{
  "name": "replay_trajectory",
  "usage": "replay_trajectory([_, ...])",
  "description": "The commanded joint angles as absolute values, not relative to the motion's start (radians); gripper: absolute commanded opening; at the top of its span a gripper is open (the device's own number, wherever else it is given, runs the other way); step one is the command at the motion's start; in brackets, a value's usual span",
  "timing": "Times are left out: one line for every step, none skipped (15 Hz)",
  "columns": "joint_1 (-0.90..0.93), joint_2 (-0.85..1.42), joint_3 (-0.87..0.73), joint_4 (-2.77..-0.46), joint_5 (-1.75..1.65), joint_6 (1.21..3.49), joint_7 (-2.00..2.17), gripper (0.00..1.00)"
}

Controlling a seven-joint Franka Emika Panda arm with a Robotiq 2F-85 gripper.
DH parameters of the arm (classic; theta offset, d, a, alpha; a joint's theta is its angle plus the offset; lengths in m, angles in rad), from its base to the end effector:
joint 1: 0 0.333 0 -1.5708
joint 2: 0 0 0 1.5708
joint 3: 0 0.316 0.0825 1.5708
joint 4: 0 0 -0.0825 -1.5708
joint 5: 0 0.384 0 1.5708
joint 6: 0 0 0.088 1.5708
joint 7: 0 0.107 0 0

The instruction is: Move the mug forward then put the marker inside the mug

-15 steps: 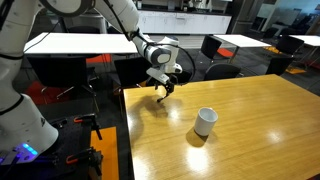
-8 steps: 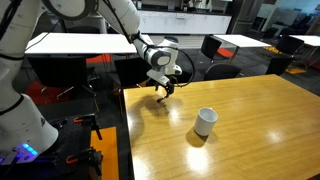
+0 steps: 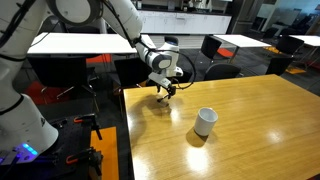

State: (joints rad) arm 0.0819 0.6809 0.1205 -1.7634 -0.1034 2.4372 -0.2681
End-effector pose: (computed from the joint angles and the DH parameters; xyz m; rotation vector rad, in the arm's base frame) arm 0.6485 0.1267 0.1804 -3.0263 -0.8096 0.0002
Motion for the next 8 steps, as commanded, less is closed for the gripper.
replay_trajectory([0.09, 0.704, 0.112, -1.734, -0.125, 2.455, -0.268, 0.93])
replay_trajectory([0.09, 0.708, 0.113, -1.729, -0.125, 2.452, -0.27, 0.88])
replay_trajectory([0.091, 0.712, 0.112, -1.725, -0.127, 2.451, -0.269, 0.88])
replay_trajectory([0.092, 0.715, 0.111, -1.721, -0.129, 2.45, -0.269, 0.84])
replay_trajectory([0.093, 0.718, 0.112, -1.718, -0.129, 2.448, -0.27, 0.81])
replay_trajectory([0.093, 0.721, 0.112, -1.715, -0.129, 2.447, -0.27, 0.81])
replay_trajectory([0.094, 0.723, 0.112, -1.712, -0.13, 2.446, -0.271, 0.77])
replay_trajectory([0.094, 0.725, 0.112, -1.71, -0.131, 2.445, -0.271, 0.8])
